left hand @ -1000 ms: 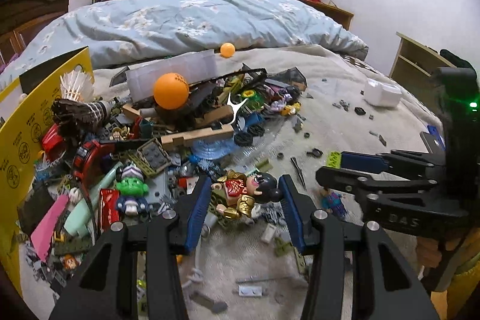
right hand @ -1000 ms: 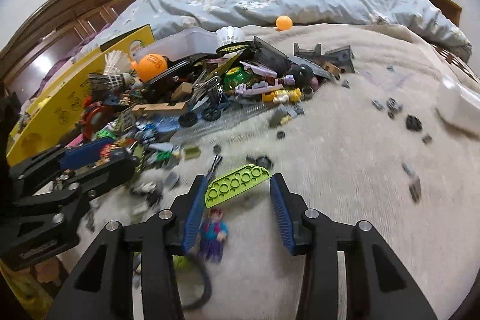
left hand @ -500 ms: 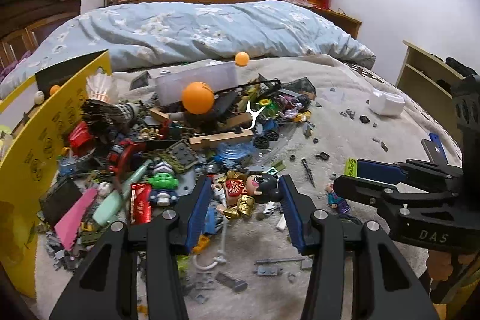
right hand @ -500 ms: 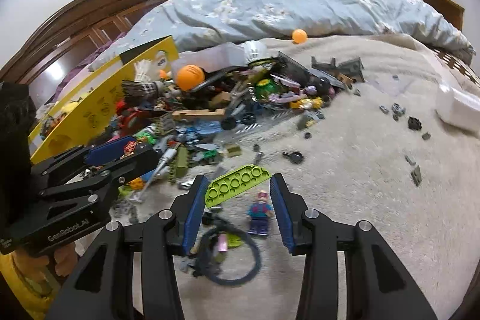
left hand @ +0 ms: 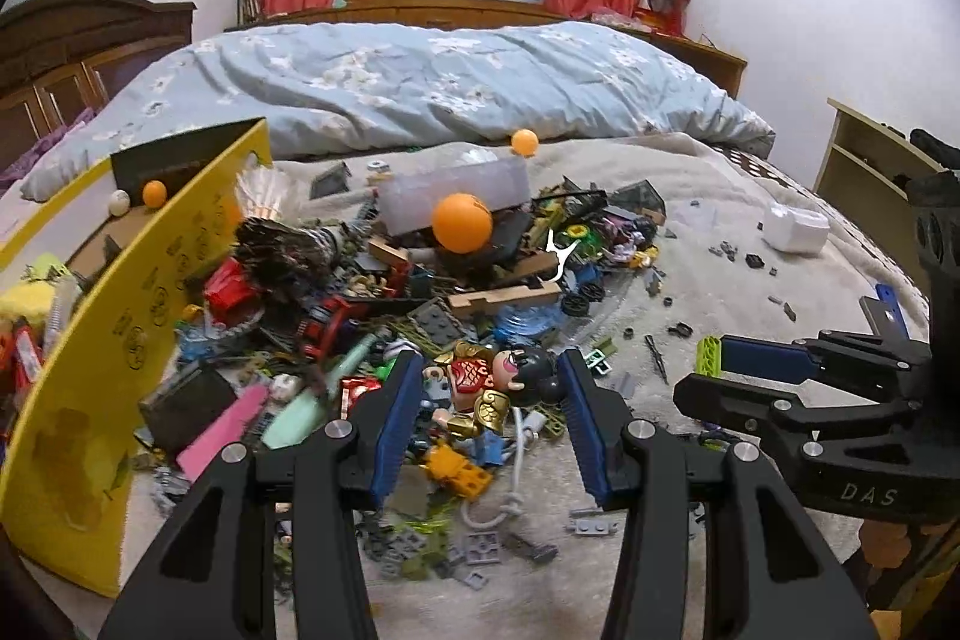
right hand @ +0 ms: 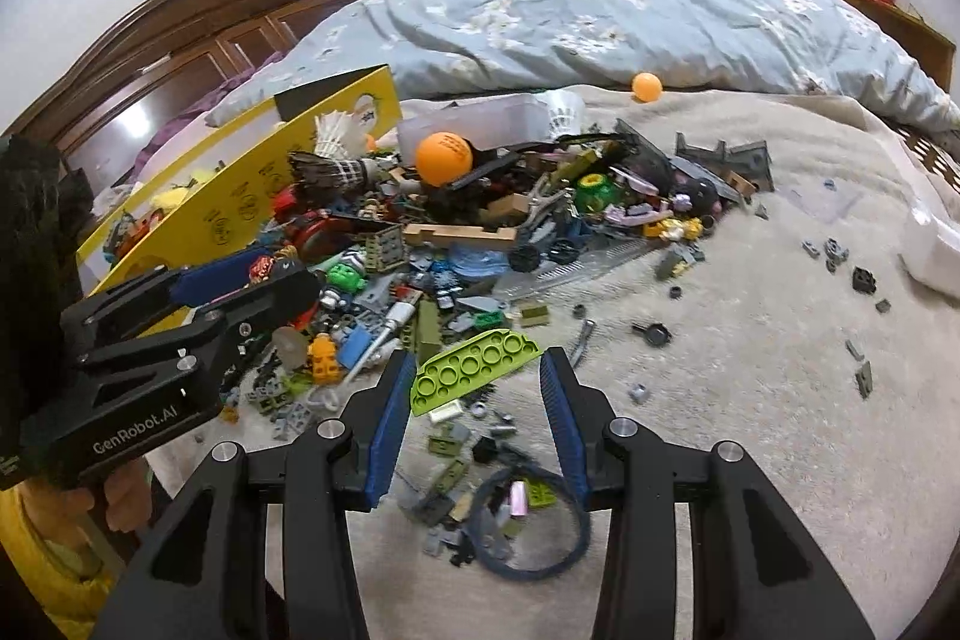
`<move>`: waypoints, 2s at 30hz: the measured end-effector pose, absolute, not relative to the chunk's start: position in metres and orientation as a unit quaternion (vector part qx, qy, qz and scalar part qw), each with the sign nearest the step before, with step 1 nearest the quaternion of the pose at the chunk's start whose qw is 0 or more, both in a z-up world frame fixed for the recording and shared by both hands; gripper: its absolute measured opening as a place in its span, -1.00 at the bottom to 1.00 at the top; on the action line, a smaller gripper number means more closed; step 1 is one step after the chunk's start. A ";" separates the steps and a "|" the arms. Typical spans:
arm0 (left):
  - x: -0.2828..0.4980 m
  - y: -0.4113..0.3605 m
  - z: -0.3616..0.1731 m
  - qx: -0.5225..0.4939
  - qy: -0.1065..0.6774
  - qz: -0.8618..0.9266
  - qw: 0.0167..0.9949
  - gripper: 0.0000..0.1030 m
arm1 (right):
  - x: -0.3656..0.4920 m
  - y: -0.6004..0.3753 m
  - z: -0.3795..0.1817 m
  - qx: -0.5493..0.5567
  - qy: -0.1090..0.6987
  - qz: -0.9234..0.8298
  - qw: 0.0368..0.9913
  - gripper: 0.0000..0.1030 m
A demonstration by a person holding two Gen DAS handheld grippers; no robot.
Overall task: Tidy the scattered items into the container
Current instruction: 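Grasp the green perforated beam with the right tool while the left tool grasps the red-gold minifigure, then carry both held items over the yellow box and open both tools to drop them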
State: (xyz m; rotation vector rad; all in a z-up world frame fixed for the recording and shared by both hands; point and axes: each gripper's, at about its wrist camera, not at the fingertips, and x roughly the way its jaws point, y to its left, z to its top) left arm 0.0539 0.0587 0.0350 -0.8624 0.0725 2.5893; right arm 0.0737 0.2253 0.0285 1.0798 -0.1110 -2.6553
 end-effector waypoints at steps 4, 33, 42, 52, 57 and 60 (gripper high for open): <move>0.055 0.048 0.041 -0.302 0.029 0.934 0.189 -0.10 | 0.070 0.214 0.030 0.372 -0.032 -0.916 0.148 -0.15; 0.051 -0.121 0.085 -0.268 -0.011 0.963 0.008 -0.10 | 0.044 0.068 0.055 0.365 0.025 -0.886 0.286 -0.15; 0.039 -0.194 0.082 -0.276 -0.019 0.959 -0.057 -0.10 | 0.042 -0.001 0.065 0.355 0.064 -0.867 0.344 -0.15; 0.020 -0.246 0.063 -0.296 -0.031 0.950 -0.094 -0.10 | 0.040 -0.062 0.068 0.347 0.081 -0.848 0.391 -0.15; 0.012 -0.262 0.058 -0.299 -0.030 0.948 -0.108 -0.10 | 0.037 -0.082 0.063 0.352 0.085 -0.842 0.400 -0.15; 0.009 -0.269 0.057 -0.298 -0.040 0.948 -0.104 -0.10 | 0.034 -0.092 0.058 0.355 0.088 -0.840 0.400 -0.15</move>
